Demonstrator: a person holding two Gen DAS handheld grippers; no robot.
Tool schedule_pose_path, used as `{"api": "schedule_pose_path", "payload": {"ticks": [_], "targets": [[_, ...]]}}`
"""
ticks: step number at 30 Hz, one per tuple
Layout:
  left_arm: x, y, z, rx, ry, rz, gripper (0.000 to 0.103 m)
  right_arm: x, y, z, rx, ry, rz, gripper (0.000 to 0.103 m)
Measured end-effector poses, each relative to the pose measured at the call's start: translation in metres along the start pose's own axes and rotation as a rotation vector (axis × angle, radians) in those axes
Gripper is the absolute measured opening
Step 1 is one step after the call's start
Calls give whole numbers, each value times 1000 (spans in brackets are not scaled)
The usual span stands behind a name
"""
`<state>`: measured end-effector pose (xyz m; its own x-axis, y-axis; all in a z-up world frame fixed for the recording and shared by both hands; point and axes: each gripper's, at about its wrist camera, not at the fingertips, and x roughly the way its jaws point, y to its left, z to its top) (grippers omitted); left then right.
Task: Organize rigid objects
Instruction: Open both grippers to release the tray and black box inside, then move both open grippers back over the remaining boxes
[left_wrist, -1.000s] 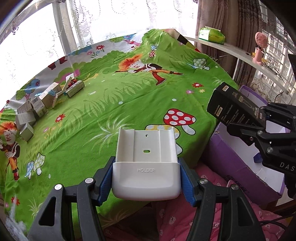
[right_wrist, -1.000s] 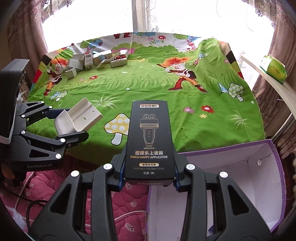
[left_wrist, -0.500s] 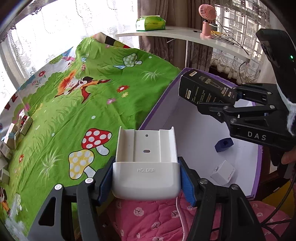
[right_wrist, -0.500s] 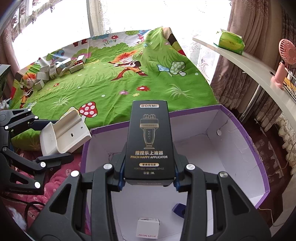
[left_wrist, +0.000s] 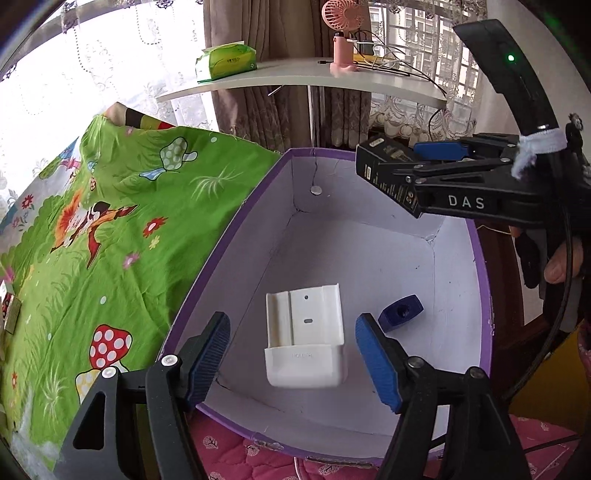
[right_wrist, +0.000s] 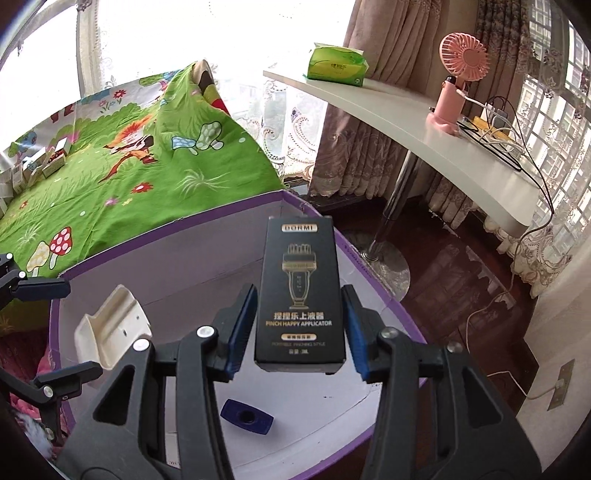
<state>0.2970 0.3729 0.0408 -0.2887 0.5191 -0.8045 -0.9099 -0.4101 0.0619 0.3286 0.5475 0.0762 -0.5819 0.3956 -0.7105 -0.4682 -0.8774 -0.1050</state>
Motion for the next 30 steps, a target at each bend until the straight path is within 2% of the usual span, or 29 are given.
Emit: {"api": "schedule_pose_path", "payload": {"ticks": [1,4,8,14,18,23,26,28,30], "targets": [[-3,7,-3,-20,-6,-7,72,-1,0,3,14,-10,0,72],[-13,31,-15,-81,-34,15,76,-3,14,13,8,-21,48,73],[-27,77,-39,-149,-58,148,80,-3,65,19,-88,-17,124,73],[-57,173,-94,-374,-46,302,80,1,178,24,-299,14,310,73],[-72,247,-135,-541,-2,449,80,7,264,38,-456,-36,427,75],[-93,330,-179,-734,14,595,80,50,367,74,-531,22,506,76],[-101,364,-201,-810,16,636,81,76,418,101,-521,49,556,76],[-102,377,-215,-852,15,630,81,95,447,117,-506,78,600,76],[-99,383,-229,-883,15,605,81,114,474,131,-495,105,606,76]]}}
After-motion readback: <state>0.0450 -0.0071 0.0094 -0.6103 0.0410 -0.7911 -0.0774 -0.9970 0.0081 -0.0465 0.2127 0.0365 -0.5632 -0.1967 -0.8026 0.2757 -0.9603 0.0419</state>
